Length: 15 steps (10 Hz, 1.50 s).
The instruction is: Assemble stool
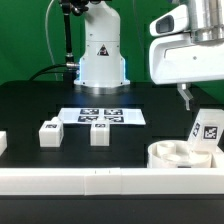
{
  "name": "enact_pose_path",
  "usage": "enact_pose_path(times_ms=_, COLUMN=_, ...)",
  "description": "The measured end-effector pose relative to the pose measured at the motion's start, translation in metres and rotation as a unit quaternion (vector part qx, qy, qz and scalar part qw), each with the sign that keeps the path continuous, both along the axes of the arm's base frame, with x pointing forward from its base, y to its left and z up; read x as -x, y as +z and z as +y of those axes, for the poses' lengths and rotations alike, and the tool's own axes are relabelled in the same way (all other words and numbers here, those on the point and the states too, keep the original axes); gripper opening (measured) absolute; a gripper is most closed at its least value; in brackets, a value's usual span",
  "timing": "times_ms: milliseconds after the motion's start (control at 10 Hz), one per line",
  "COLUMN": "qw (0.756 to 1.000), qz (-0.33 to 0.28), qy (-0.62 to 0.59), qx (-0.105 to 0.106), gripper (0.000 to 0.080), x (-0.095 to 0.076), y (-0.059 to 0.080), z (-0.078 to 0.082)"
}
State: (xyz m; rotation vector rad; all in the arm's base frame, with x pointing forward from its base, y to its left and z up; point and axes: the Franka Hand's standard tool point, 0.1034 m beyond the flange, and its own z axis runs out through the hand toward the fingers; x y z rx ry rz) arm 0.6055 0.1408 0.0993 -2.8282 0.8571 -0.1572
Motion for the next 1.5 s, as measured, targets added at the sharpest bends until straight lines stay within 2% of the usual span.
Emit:
enact_pose_path(times_ms=500, qw=0.987, qz=-0.022, qy=0.154, qx=0.025, gripper=0.0649, x=0.0, y=0.0, z=-0.002)
enact_pose_path(times_ms=800, qw=0.934, qz=-0.047, qy=0.349, qx=0.059, gripper=0.0649, x=-0.002, y=0.0, z=-0.01)
enact_pose_path(times_ms=1000, qw=0.921, qz=-0.052, qy=0.38, qx=0.067, gripper=0.0649, x=-0.003, y=0.001, z=-0.009)
enact_pose_path(times_ms=1100, qw=0.9, qz=-0.056, qy=0.425, qx=0.078, gripper=0.0649, x=-0.003, y=0.001, z=-0.011)
enact_pose_path(times_ms=1300, qw=0.876, qz=-0.06, qy=0.47, qx=0.089, gripper=0.0649, x=-0.003, y=0.0, z=-0.014)
enact_pose_path(times_ms=1500, qw=0.834, qz=-0.063, qy=0.537, qx=0.106, gripper=0.0649, x=-0.003, y=0.0, z=-0.013)
